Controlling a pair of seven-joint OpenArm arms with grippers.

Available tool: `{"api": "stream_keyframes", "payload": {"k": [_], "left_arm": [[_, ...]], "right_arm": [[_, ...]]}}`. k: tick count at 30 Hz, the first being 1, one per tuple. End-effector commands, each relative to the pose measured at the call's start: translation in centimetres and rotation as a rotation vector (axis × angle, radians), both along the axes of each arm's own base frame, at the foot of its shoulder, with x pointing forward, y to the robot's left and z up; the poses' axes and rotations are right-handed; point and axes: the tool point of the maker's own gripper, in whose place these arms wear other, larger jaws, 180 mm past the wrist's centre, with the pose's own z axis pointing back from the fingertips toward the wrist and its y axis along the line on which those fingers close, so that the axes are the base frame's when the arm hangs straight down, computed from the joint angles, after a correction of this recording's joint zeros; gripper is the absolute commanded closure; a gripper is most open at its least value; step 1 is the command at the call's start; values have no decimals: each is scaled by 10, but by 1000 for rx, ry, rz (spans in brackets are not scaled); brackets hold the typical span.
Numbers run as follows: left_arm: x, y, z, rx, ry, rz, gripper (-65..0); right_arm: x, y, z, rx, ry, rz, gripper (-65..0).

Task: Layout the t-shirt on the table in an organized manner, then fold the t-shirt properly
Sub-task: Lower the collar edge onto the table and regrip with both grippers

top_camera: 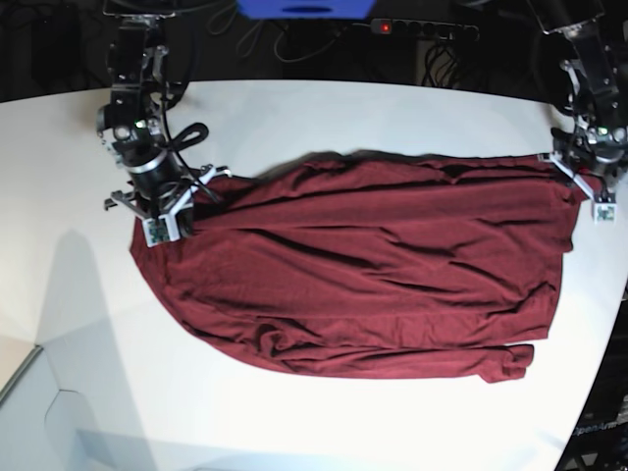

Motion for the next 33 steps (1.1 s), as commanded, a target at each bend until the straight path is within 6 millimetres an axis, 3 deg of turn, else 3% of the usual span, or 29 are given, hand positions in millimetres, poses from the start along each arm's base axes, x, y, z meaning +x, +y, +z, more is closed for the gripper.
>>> {"api": "stream_keyframes", "payload": {"k": [1,10,16,21,28,33], "left_arm": [[6,7,9,21,-30,-1,-376],[-13,23,-17,-21,23,74,-376],[-12,23,-29,-36,-3,63,-377],[-12,23,-30,-40,-5,66,-378],[-10,15,-28,-51,-28,66,-377],[-9,8,-12,-56,-73,34,-376]], "right_arm": [[9,-1,15,7,-58,0,0],[7,-1,14,9,-53,-2,0],[6,-4,15,7,-55,-9,-161],[6,-5,16,6,-59,-12,-236],[3,-5,40,-10,-119,-11,-264],[-2,-5,40,-13,-115,-10,-270]]}}
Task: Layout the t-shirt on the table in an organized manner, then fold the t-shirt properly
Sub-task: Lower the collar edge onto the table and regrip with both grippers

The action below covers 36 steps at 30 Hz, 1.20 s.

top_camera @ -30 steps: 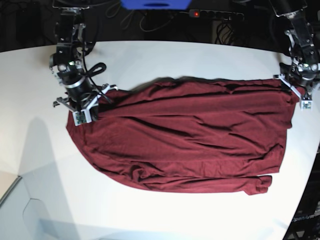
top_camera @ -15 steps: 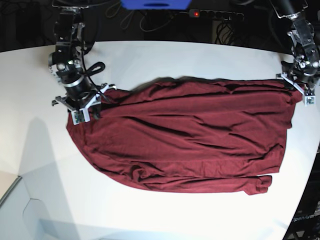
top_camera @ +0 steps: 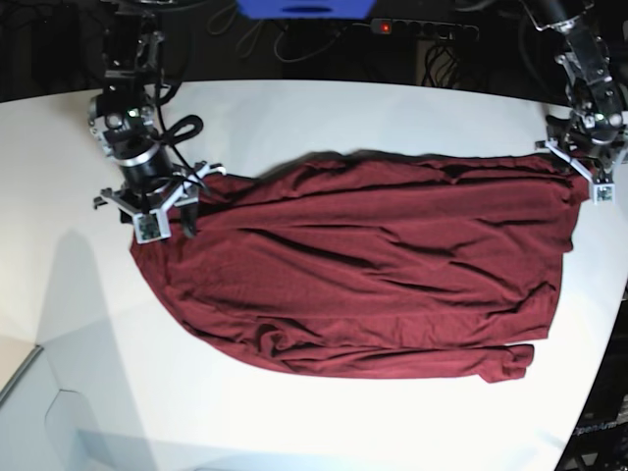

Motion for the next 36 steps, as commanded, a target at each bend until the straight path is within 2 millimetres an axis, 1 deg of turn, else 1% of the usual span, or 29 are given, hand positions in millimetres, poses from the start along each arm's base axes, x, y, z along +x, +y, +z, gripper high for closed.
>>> {"api": "stream_keyframes", "payload": {"k": [1,3,6,10,11,15,16,19,22,24,27,33,34,36], "left_arm": [[3,7,18,30,-41,-16,-376],[-1,9,28,34,-66,-15,-376],[-8,22,35,32,-100,38,-376],[-1,28,43,24,-145,74,-378],[-2,31,45,14,-164,96,-379],[10,40,62,-35,-277,170,-379],[11,41,61,-45,-286,179,-379],[12,39,52,-71,-277,189,-379],[8,38,31,-119,-240,208,-379],[14,36,23,-149,-239,216,-379],[12,32,12,-178,-219,227,-379],[9,30,2,-196,-196,228,-374],[8,31,2,-195,-194,228,-367],[8,30,2,-195,-194,225,-313]], "right_arm": [[6,-1,14,6,-54,-1,-270],[6,-1,13,7,-52,1,-269],[5,0,12,7,-49,2,-269],[3,2,10,9,-42,8,-268],[3,3,10,11,-43,10,-268],[3,2,10,10,-42,10,-268],[3,2,10,10,-42,10,-268],[3,1,10,10,-41,7,-268],[3,0,10,7,-41,4,-267],[-1,0,7,6,-32,4,-267],[-2,0,6,6,-28,4,-267],[-2,0,7,5,-31,4,-266],[-2,0,8,5,-31,4,-266],[-4,-1,7,4,-31,6,-266]]}}
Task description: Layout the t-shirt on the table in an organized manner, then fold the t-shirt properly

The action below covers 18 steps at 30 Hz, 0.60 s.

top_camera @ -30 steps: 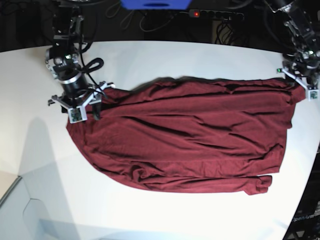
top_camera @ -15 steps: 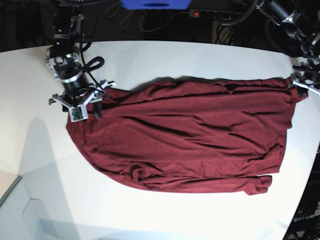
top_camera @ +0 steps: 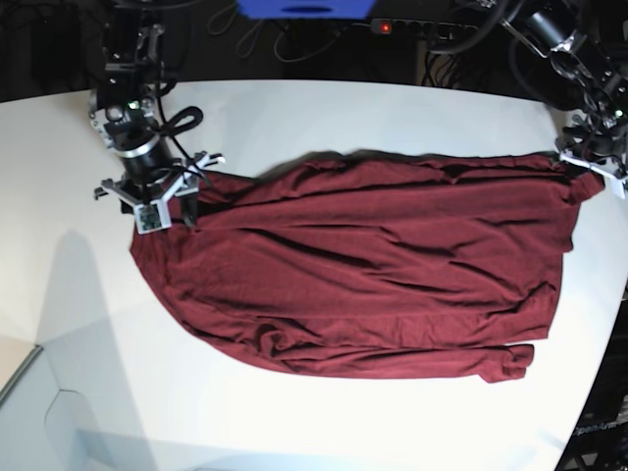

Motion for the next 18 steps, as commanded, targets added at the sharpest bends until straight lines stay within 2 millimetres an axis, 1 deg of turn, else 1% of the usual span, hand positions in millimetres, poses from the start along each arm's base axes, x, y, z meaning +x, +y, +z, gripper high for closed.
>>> {"api": "stream_keyframes", "payload": {"k": [1,3,4,8,10,11,13,14,17,18], "left_arm": [[6,9,13,32,-26,-6,-271],[6,9,12,31,-25,-8,-205],[6,8,12,30,-26,-9,-182],[7,9,13,31,-28,-9,-156],[8,9,13,31,-29,-9,-136],[9,9,13,31,-31,-9,-110],[9,9,13,31,-31,-9,-28],[9,9,14,31,-32,-9,0],[10,9,15,32,-35,-9,-9],[10,9,15,33,-36,-9,-1]], "right_arm": [[6,2,18,6,-68,10,-266],[4,7,23,7,-77,24,-266],[0,16,23,12,-73,63,-266],[-16,63,29,32,-65,274,-266],[-20,74,31,39,-65,324,-269],[-21,77,31,41,-64,332,-270],[-27,84,27,50,-49,349,-271],[-29,88,26,56,-45,362,-271],[-37,108,21,74,-27,415,-271],[-39,114,17,83,-15,432,-271]]}}
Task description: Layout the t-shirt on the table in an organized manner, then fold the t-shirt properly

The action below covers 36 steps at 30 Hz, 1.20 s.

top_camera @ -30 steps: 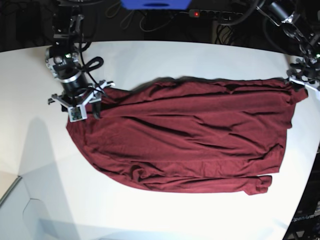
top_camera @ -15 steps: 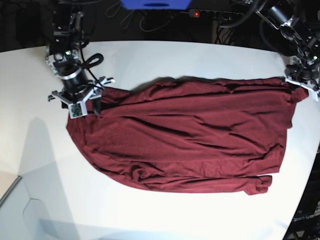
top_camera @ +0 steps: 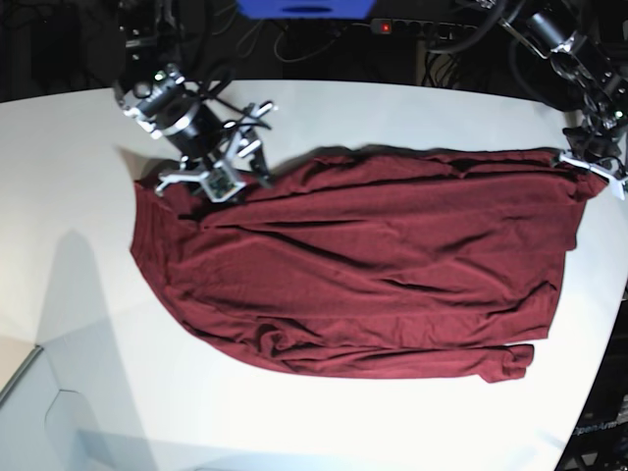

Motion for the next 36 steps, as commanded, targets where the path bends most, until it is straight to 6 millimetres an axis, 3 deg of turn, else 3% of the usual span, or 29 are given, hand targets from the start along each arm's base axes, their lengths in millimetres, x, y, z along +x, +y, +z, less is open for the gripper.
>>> {"api": "stream_keyframes", "payload": {"k": [1,10,17,19,28,36], "left_arm": [[9,9,16,37,-35,-7,0],[9,27,29,79,-39,-8,-2],[9,29,31,85,-41,-6,-2],[9,29,31,86,-42,-7,-2],[10,28,31,84,-42,-6,-2],[10,28,31,84,-42,-6,-2]], "right_arm": [[4,9,9,37,-33,16,-271],[-8,44,-22,72,60,99,-271],[-9,66,-19,126,70,104,-271],[-5,69,-17,132,65,103,-271],[-10,75,-46,136,150,106,-271],[-10,83,-48,156,164,104,-271]]}}
